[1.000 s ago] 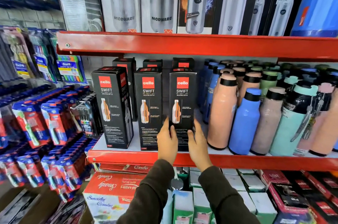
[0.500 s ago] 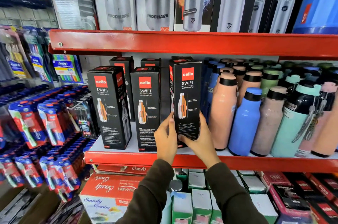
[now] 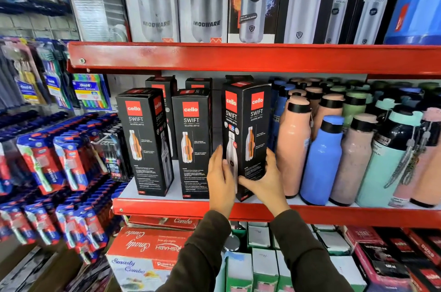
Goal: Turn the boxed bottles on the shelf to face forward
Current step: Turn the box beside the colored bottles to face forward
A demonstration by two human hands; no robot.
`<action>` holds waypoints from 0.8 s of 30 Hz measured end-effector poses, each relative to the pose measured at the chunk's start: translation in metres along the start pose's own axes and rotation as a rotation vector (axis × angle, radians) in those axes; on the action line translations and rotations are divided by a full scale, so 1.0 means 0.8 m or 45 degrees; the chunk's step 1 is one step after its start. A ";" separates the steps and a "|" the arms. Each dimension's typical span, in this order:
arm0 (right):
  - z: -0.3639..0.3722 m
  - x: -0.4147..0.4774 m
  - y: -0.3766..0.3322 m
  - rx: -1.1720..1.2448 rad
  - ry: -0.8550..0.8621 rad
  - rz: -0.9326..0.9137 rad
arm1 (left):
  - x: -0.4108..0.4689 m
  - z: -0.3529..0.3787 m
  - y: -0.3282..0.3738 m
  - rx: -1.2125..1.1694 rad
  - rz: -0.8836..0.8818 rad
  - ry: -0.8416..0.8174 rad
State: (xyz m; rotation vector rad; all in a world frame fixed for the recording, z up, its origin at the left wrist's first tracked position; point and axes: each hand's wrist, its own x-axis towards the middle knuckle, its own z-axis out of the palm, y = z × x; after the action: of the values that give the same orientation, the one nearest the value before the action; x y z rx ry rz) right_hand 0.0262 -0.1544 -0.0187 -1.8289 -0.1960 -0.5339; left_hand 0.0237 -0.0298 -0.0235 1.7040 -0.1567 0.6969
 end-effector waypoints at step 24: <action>-0.008 0.013 0.012 -0.176 -0.298 -0.008 | 0.004 0.002 -0.034 -0.131 -0.133 0.027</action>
State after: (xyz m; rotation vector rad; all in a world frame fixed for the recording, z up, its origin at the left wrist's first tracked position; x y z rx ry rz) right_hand 0.0374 -0.1647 -0.0207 -2.0259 -0.3301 -0.3434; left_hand 0.0396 -0.0233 -0.0448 1.5938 -0.0865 0.6190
